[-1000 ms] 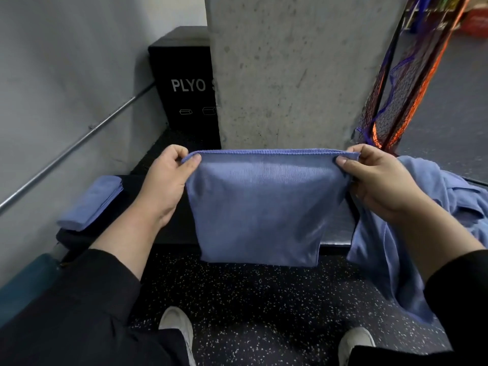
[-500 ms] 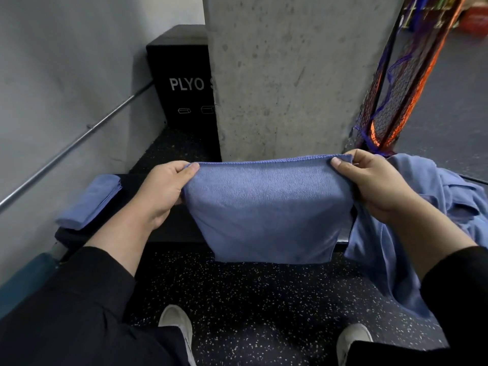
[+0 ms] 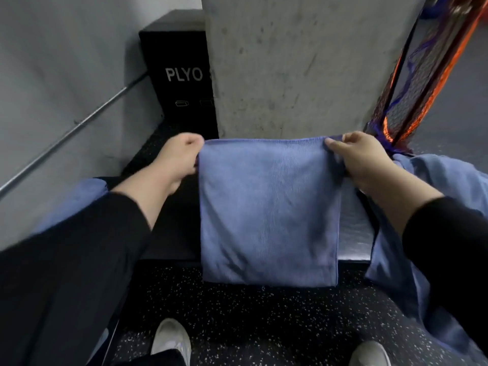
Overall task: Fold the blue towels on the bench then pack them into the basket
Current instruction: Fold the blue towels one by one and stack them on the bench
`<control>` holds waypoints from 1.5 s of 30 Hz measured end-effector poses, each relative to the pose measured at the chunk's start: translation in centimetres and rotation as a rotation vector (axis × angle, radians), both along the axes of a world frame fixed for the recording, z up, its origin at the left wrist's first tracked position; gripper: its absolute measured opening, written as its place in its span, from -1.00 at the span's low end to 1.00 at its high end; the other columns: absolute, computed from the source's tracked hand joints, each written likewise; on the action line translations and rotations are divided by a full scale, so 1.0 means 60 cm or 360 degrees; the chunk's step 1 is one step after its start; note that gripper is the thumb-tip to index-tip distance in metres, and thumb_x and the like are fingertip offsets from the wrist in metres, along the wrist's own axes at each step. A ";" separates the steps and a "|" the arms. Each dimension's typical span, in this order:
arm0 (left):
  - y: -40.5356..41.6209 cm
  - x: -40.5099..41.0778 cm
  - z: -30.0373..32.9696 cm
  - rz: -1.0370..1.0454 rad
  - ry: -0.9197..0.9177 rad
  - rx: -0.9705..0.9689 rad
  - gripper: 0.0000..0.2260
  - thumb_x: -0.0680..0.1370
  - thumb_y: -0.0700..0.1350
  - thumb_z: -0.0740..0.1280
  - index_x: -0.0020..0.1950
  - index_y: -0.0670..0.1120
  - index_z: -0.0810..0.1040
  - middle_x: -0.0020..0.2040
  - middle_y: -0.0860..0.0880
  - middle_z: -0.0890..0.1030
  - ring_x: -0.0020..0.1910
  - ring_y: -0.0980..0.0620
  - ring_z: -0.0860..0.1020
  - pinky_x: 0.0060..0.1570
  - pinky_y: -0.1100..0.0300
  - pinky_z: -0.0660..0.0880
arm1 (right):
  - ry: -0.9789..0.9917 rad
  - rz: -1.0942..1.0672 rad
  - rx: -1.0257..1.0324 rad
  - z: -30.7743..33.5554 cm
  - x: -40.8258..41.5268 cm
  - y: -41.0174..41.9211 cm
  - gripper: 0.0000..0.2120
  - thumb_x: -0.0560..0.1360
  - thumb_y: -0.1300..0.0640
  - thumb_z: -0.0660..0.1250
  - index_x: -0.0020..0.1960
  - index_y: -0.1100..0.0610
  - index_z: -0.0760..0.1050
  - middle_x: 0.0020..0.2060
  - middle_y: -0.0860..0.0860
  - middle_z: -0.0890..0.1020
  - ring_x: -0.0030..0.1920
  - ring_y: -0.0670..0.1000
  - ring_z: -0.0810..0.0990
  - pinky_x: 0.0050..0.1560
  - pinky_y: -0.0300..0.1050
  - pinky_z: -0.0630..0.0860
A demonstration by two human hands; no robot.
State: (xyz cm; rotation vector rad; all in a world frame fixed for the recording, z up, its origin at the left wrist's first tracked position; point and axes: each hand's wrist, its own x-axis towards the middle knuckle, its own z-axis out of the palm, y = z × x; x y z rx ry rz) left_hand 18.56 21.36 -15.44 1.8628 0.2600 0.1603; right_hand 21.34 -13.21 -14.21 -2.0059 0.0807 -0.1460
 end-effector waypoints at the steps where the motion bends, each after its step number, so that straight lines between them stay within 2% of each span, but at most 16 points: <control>1: -0.002 0.024 -0.006 0.0016 0.0027 0.0262 -0.76 0.67 -0.04 0.26 0.31 -0.01 0.57 0.18 -0.03 0.59 0.15 -0.02 0.54 0.16 0.08 0.47 | 0.0050 -0.0004 -0.0206 -0.010 0.020 0.009 -0.72 0.49 -0.06 0.48 -0.13 0.11 0.49 -0.32 0.05 0.53 -0.33 0.05 0.49 -0.33 -0.24 0.48; 2: -0.009 0.034 -0.014 0.0021 0.0039 0.0536 -0.68 0.67 -0.06 0.26 0.43 -0.07 0.49 0.24 -0.04 0.57 0.22 -0.02 0.53 0.24 0.11 0.43 | 0.0114 -0.0022 -0.0404 -0.024 0.034 0.017 -0.64 0.47 -0.08 0.50 0.08 0.14 0.50 -0.13 0.12 0.62 -0.16 0.12 0.59 -0.11 -0.16 0.57; 4: -0.029 0.025 -0.044 -0.0066 -0.0043 0.0888 -0.69 0.66 -0.11 0.27 0.40 -0.11 0.51 0.26 -0.10 0.59 0.24 -0.07 0.55 0.22 0.14 0.42 | 0.0134 -0.0016 -0.0643 -0.051 0.027 0.041 -0.43 0.48 -0.10 0.48 0.34 0.16 0.41 0.21 0.17 0.59 0.17 0.20 0.59 0.17 -0.01 0.50; 7: -0.049 -0.037 -0.131 -0.0420 -0.0097 0.1242 -0.81 0.64 -0.12 0.27 0.17 -0.07 0.64 0.13 -0.07 0.62 0.13 -0.11 0.57 0.16 0.04 0.47 | 0.0089 0.0293 -0.0867 -0.111 -0.048 0.085 -0.55 0.55 -0.09 0.40 0.33 0.12 0.46 0.23 0.10 0.58 0.13 0.15 0.59 0.05 -0.09 0.42; 9: -0.052 -0.073 -0.181 -0.0766 -0.0005 0.1583 -0.75 0.66 -0.01 0.24 0.24 -0.03 0.63 0.26 0.02 0.56 0.26 -0.04 0.51 0.22 0.06 0.39 | 0.0221 0.0602 -0.1054 -0.163 -0.099 0.108 -0.53 0.59 -0.11 0.32 0.39 0.11 0.41 0.33 0.10 0.49 0.21 0.15 0.55 0.11 -0.08 0.42; 11: -0.047 -0.085 -0.202 -0.0916 0.0012 0.1751 -0.65 0.68 0.07 0.21 0.41 0.02 0.53 0.43 0.08 0.45 0.40 0.04 0.42 0.33 0.07 0.28 | 0.0291 0.0821 -0.1345 -0.206 -0.130 0.117 -0.41 0.62 -0.18 0.21 0.53 0.10 0.24 0.55 0.11 0.22 0.53 0.15 0.24 0.46 0.08 0.23; 13: -0.039 -0.082 -0.203 -0.0897 0.0005 0.1769 -0.63 0.69 0.10 0.17 0.47 0.06 0.47 0.50 0.12 0.38 0.45 0.09 0.36 0.43 0.04 0.19 | 0.0322 0.0856 -0.1473 -0.225 -0.133 0.116 -0.33 0.63 -0.25 0.11 0.62 0.02 0.05 0.64 0.02 -0.04 0.62 0.11 -0.06 0.57 0.20 -0.04; 18: -0.021 -0.063 -0.217 -0.0978 0.0275 0.1843 -0.50 0.72 0.12 0.02 0.66 0.07 0.07 0.66 0.17 -0.02 0.62 0.17 -0.07 0.57 -0.15 -0.11 | 0.0267 0.0881 -0.1528 -0.235 -0.094 0.099 -0.34 0.64 -0.29 -0.02 0.65 -0.08 -0.11 0.63 -0.09 -0.15 0.62 0.02 -0.18 0.59 0.14 -0.20; 22: -0.023 -0.034 -0.221 -0.0951 0.0318 0.1857 -0.51 0.74 0.08 -0.05 0.67 0.02 -0.04 0.66 0.13 -0.11 0.63 0.14 -0.15 0.57 -0.18 -0.15 | 0.0215 0.0842 -0.1555 -0.242 -0.060 0.101 -0.36 0.65 -0.28 -0.05 0.65 -0.10 -0.10 0.63 -0.11 -0.13 0.62 0.01 -0.16 0.59 0.13 -0.20; 30: -0.019 0.015 -0.231 -0.0843 0.0243 0.1824 -0.53 0.74 0.08 -0.03 0.65 0.04 0.08 0.67 0.02 -0.03 0.64 0.05 -0.10 0.56 -0.25 -0.14 | 0.0098 0.0801 -0.1501 -0.256 -0.019 0.096 -0.37 0.65 -0.28 -0.03 0.64 -0.08 -0.02 0.63 -0.12 -0.05 0.62 -0.02 -0.11 0.59 0.10 -0.17; 33: -0.028 0.005 -0.226 -0.0716 0.0036 0.1848 -0.55 0.72 0.06 0.10 0.60 -0.01 0.24 0.65 -0.04 0.13 0.63 0.03 0.06 0.57 -0.17 -0.03 | 0.0011 0.0756 -0.1215 -0.249 -0.022 0.087 -0.42 0.63 -0.20 0.17 0.59 -0.04 0.19 0.59 -0.09 0.20 0.59 -0.02 0.11 0.59 0.06 -0.05; 35: -0.039 -0.020 -0.210 -0.0728 -0.0117 0.1758 -0.60 0.69 0.06 0.17 0.52 -0.03 0.36 0.57 -0.01 0.34 0.54 0.02 0.29 0.54 -0.05 0.10 | -0.0094 0.0764 -0.1002 -0.232 -0.036 0.073 -0.55 0.60 -0.12 0.29 0.45 -0.01 0.39 0.40 -0.08 0.46 0.41 -0.03 0.39 0.48 -0.07 0.18; 38: -0.050 -0.079 -0.193 -0.0944 -0.0388 0.1840 -0.66 0.64 0.15 0.17 0.30 0.00 0.51 0.23 0.07 0.60 0.22 0.00 0.55 0.28 0.04 0.35 | -0.0335 0.0901 -0.1016 -0.214 -0.072 0.049 -0.75 0.55 -0.11 0.35 0.12 0.02 0.54 0.09 -0.09 0.54 0.12 -0.01 0.53 0.13 -0.15 0.41; 40: -0.046 -0.119 -0.190 -0.1064 -0.0452 0.1933 -0.58 0.59 0.25 0.08 0.22 0.05 0.54 0.16 0.10 0.56 0.14 0.03 0.55 0.16 0.06 0.39 | -0.0354 0.1039 -0.1106 -0.211 -0.101 0.028 -0.73 0.54 -0.19 0.31 0.01 0.02 0.53 -0.02 -0.09 0.51 -0.01 0.01 0.54 0.02 -0.04 0.50; 42: -0.037 -0.154 -0.193 -0.1168 -0.0331 0.2002 -0.48 0.55 0.34 0.00 0.28 0.09 0.51 0.24 0.10 0.49 0.24 0.06 0.48 0.23 0.06 0.38 | -0.0338 0.1175 -0.1237 -0.210 -0.131 0.006 -0.61 0.53 -0.31 0.23 0.01 0.01 0.53 -0.02 -0.07 0.51 -0.03 0.02 0.54 0.01 0.06 0.54; 45: -0.021 -0.197 -0.201 -0.1198 -0.0167 0.2089 -0.35 0.54 0.39 0.04 0.56 0.10 0.30 0.54 0.03 0.29 0.51 0.03 0.26 0.46 -0.02 0.24 | -0.0170 0.1277 -0.1494 -0.208 -0.164 -0.029 -0.38 0.44 -0.46 0.20 0.29 -0.05 0.49 0.28 -0.08 0.47 0.27 0.03 0.49 0.24 0.08 0.49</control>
